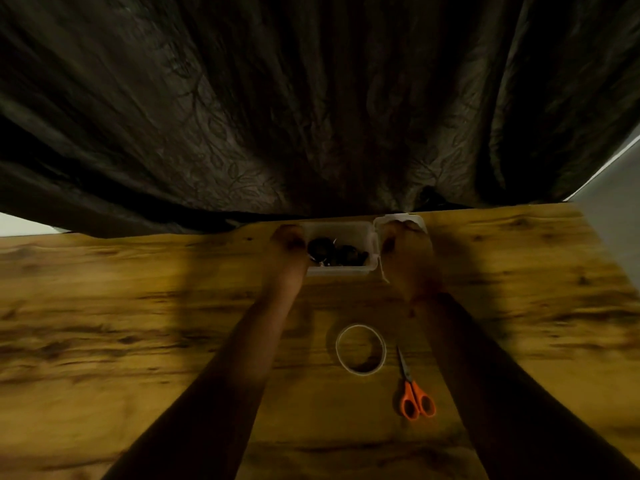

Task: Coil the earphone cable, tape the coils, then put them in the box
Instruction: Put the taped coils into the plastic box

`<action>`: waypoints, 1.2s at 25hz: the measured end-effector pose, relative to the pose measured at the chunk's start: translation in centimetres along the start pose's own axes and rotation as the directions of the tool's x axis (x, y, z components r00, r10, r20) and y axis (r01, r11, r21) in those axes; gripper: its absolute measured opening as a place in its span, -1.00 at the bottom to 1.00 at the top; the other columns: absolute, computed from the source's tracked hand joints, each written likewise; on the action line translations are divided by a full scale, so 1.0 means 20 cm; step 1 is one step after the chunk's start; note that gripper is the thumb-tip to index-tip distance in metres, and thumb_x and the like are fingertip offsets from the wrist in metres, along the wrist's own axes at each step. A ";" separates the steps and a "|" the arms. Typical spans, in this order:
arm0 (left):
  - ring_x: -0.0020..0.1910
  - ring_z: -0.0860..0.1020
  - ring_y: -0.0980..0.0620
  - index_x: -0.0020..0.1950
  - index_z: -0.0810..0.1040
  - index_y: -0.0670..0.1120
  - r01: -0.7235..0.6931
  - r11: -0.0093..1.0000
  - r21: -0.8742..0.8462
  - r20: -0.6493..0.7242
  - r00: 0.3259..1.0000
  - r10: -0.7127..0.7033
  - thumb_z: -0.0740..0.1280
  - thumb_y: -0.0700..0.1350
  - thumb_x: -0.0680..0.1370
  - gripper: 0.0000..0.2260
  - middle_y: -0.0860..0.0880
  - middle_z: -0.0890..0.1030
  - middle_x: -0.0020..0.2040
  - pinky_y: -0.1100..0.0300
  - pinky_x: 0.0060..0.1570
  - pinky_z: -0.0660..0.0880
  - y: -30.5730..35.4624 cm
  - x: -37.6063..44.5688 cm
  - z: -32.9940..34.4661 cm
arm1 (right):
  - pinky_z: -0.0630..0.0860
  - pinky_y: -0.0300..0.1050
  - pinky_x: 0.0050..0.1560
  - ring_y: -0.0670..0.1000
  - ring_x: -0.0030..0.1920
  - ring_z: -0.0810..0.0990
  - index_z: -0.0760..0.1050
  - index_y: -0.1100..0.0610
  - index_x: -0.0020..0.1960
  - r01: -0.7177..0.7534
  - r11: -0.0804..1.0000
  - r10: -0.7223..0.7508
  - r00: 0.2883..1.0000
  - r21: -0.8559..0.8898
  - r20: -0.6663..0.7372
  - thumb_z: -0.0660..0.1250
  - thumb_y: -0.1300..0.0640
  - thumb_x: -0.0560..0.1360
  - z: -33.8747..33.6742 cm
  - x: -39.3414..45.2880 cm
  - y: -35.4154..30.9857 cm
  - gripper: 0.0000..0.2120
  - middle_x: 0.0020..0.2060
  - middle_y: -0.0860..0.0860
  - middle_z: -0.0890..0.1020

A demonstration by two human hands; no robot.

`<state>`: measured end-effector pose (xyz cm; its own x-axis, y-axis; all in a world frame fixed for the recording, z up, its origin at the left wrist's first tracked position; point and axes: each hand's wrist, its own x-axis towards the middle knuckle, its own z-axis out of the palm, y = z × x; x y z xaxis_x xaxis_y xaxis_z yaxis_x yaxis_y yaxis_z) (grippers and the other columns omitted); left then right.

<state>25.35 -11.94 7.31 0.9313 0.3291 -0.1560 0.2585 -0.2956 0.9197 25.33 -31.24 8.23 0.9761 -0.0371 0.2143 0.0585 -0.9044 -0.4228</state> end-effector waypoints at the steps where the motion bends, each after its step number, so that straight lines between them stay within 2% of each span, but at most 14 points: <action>1: -0.25 0.55 0.00 -0.08 0.58 -0.09 -0.036 0.993 0.108 -0.045 0.998 0.042 0.22 -0.22 0.56 -0.85 -0.10 0.62 -0.15 0.15 -0.32 0.46 -0.04 -0.03 -0.03 | 0.46 -0.03 0.12 0.20 0.10 0.59 0.55 0.27 0.18 -0.037 0.997 0.038 0.999 0.073 -0.020 0.18 0.14 0.57 -0.01 -0.05 0.03 -0.70 0.06 0.22 0.63; 2: -0.29 0.51 0.06 -0.04 0.58 -0.11 -0.058 0.984 0.167 -0.066 0.995 0.070 0.22 -0.21 0.57 -0.85 -0.08 0.61 -0.16 0.22 -0.37 0.39 -0.08 -0.05 -0.04 | 0.45 -0.03 0.11 0.23 0.10 0.58 0.54 0.30 0.18 -0.100 0.982 0.097 0.995 0.158 0.029 0.20 0.16 0.58 -0.01 -0.09 0.04 -0.71 0.06 0.24 0.62; 5: -0.30 0.49 0.13 -0.08 0.56 0.07 -0.004 0.996 0.093 0.075 0.997 -0.003 0.19 -0.08 0.64 -0.81 0.07 0.57 -0.22 0.17 -0.29 0.42 -0.08 -0.12 -0.04 | 0.44 0.06 0.22 0.22 0.18 0.53 0.48 0.29 0.27 -0.267 0.911 0.191 0.949 0.313 0.252 0.24 0.22 0.58 0.07 -0.13 0.02 -0.71 0.15 0.24 0.58; 7: -0.26 0.49 0.19 0.03 0.56 0.10 0.054 0.994 0.095 0.131 0.989 -0.067 0.15 0.04 0.66 -0.81 0.12 0.57 -0.17 0.18 -0.22 0.44 -0.07 -0.14 -0.04 | 0.49 0.20 0.15 0.23 0.12 0.57 0.46 0.26 0.25 -0.339 0.861 0.250 0.931 0.379 0.265 0.26 0.22 0.57 0.12 -0.13 0.00 -0.73 0.12 0.23 0.60; 8: -0.25 0.47 0.21 0.16 0.55 0.05 0.066 0.993 0.101 0.125 0.989 -0.078 0.16 0.00 0.67 -0.80 0.12 0.56 -0.10 0.21 -0.22 0.43 -0.08 -0.14 -0.04 | 0.52 0.23 0.09 0.22 0.06 0.59 0.47 0.23 0.21 -0.360 0.838 0.270 0.926 0.409 0.263 0.26 0.23 0.56 0.13 -0.14 -0.01 -0.76 0.07 0.22 0.61; 9: -0.24 0.45 0.24 0.29 0.51 -0.02 0.078 0.992 0.094 0.101 0.991 -0.088 0.17 -0.08 0.66 -0.76 0.11 0.54 -0.05 0.24 -0.23 0.41 -0.09 -0.16 -0.06 | 0.54 0.24 0.03 0.21 0.01 0.61 0.48 0.19 0.15 -0.370 0.818 0.277 0.925 0.440 0.261 0.26 0.24 0.55 0.15 -0.16 -0.02 -0.82 0.03 0.21 0.62; 11: -0.23 0.42 0.27 0.40 0.41 -0.06 0.128 0.987 0.096 0.084 0.987 -0.136 0.18 -0.18 0.65 -0.69 0.12 0.50 0.04 0.30 -0.25 0.38 -0.11 -0.21 -0.10 | 0.58 0.26 -0.04 0.20 -0.07 0.63 0.45 0.07 0.02 -0.400 0.771 0.289 0.913 0.496 0.287 0.24 0.26 0.55 0.15 -0.22 -0.04 -0.88 -0.04 0.18 0.62; 14: -0.12 0.54 0.20 0.44 0.35 0.02 0.124 0.977 0.174 0.082 0.987 -0.140 0.22 -0.18 0.63 -0.62 0.02 0.49 0.32 0.27 -0.28 0.47 -0.20 -0.31 -0.20 | 0.59 0.26 -0.05 0.16 -0.10 0.64 0.39 -0.06 -0.04 -0.424 0.728 0.264 0.899 0.539 0.350 0.26 0.26 0.55 0.16 -0.32 -0.07 -0.79 -0.12 0.03 0.60; 16: 0.05 0.55 0.17 0.45 0.34 -0.01 0.145 0.982 0.119 0.066 0.986 -0.154 0.23 -0.22 0.62 -0.60 -0.05 0.44 0.39 0.27 -0.17 0.46 -0.26 -0.38 -0.25 | 0.59 0.26 -0.07 0.15 -0.13 0.64 0.37 -0.13 -0.04 -0.422 0.728 0.235 0.894 0.541 0.380 0.27 0.24 0.54 0.17 -0.39 -0.09 -0.75 -0.14 -0.02 0.59; 18: 0.26 0.47 0.10 0.47 0.32 -0.03 0.144 0.980 0.138 0.064 0.986 -0.154 0.21 -0.23 0.62 -0.59 -0.05 0.42 0.42 0.28 -0.02 0.43 -0.30 -0.44 -0.29 | 0.59 0.24 -0.08 0.14 -0.13 0.63 0.37 -0.12 -0.01 -0.419 0.737 0.230 0.893 0.530 0.387 0.27 0.21 0.54 0.17 -0.44 -0.11 -0.78 -0.12 0.01 0.60; 23: 0.32 0.46 0.08 0.49 0.30 0.03 0.054 0.977 0.208 0.096 0.993 -0.075 0.23 -0.17 0.63 -0.57 -0.01 0.43 0.42 0.30 0.00 0.43 -0.36 -0.48 -0.34 | 0.57 0.14 -0.08 0.11 -0.13 0.61 0.44 0.06 0.09 -0.385 0.766 0.202 0.905 0.516 0.375 0.28 0.16 0.56 0.15 -0.47 -0.12 -0.88 -0.11 0.02 0.60; 26: 0.28 0.49 0.09 0.45 0.33 0.13 0.017 0.980 0.201 0.083 0.996 -0.034 0.23 -0.03 0.63 -0.62 0.01 0.45 0.39 0.13 0.10 0.53 -0.37 -0.47 -0.36 | 0.48 -0.03 -0.08 0.02 -0.09 0.56 0.49 0.13 0.14 -0.315 0.845 0.227 0.943 0.433 0.242 0.32 0.15 0.56 0.12 -0.40 -0.02 -0.84 -0.08 -0.02 0.56; 28: 0.19 0.56 -0.01 0.38 0.39 0.07 0.000 0.976 0.218 0.057 0.998 -0.013 0.23 0.01 0.62 -0.68 -0.05 0.53 0.26 -0.01 0.03 0.58 -0.36 -0.45 -0.37 | 0.51 0.08 0.00 0.18 0.01 0.57 0.52 0.23 0.13 -0.195 0.950 0.178 0.980 0.243 0.091 0.35 0.29 0.50 0.14 -0.34 0.13 -0.79 0.00 0.15 0.59; 30: 0.16 0.56 -0.03 0.38 0.40 -0.01 -0.012 0.973 0.230 0.028 1.000 0.006 0.22 -0.03 0.62 -0.68 -0.05 0.54 0.23 0.00 0.04 0.57 -0.32 -0.44 -0.37 | 0.49 0.31 0.08 0.41 0.11 0.52 0.51 0.30 0.17 -0.124 0.991 0.127 0.990 -0.049 0.061 0.37 0.38 0.43 0.21 -0.29 0.31 -0.69 0.11 0.33 0.55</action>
<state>13.58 -6.35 5.47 0.9397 0.3020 -0.1604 0.2991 -0.4984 0.8137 21.01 -34.78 0.67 0.9865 -0.1257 0.1051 -0.0733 -0.9124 -0.4026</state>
